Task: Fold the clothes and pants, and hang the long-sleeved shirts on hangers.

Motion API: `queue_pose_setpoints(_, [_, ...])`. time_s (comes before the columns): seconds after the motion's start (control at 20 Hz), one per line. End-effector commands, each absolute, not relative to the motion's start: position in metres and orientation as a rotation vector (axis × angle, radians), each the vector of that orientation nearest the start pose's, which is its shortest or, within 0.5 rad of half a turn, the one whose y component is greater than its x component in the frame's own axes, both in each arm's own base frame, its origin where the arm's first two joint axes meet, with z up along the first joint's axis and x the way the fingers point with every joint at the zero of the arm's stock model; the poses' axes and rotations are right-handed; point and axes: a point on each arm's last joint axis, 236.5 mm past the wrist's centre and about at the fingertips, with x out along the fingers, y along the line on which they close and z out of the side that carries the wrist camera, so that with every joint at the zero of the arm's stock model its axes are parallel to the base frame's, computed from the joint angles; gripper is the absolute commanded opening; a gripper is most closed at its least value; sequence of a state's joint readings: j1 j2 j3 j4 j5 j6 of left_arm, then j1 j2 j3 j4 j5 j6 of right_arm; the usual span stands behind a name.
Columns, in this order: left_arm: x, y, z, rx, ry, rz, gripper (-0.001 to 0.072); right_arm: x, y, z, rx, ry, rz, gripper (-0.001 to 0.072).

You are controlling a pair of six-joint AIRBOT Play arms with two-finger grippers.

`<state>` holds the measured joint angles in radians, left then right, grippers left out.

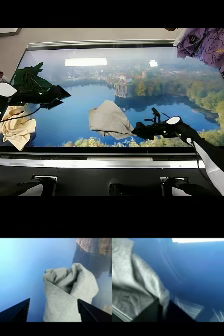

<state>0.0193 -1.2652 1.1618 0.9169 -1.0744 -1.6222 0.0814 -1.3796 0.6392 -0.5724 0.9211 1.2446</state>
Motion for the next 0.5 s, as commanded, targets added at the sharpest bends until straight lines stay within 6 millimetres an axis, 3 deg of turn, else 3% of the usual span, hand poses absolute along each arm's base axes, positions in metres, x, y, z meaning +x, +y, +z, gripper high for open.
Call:
queue_pose_setpoints(0.0, [0.403,-0.111,0.032,-0.704,1.192,-0.235,0.0677,0.294,0.197,-0.096,0.802,1.435,0.447,0.0031])
queue_pose_setpoints(0.05, [0.402,-0.114,0.013,-0.718,1.210,-0.239,0.0677,0.295,0.196,-0.092,0.787,1.421,0.454,0.0031])
queue_pose_setpoints(0.15, [0.402,-0.137,-0.015,-0.758,1.223,-0.334,0.0676,0.300,0.193,-0.082,0.759,1.377,0.460,0.0031])
queue_pose_setpoints(0.35, [0.405,-0.200,-0.048,-0.857,1.247,-0.522,0.0676,0.305,0.192,-0.067,0.745,1.328,0.471,0.0031])
queue_pose_setpoints(0.45, [0.405,-0.216,-0.069,-0.900,1.274,-0.522,0.0675,0.302,0.193,-0.066,0.750,1.337,0.477,0.0031])
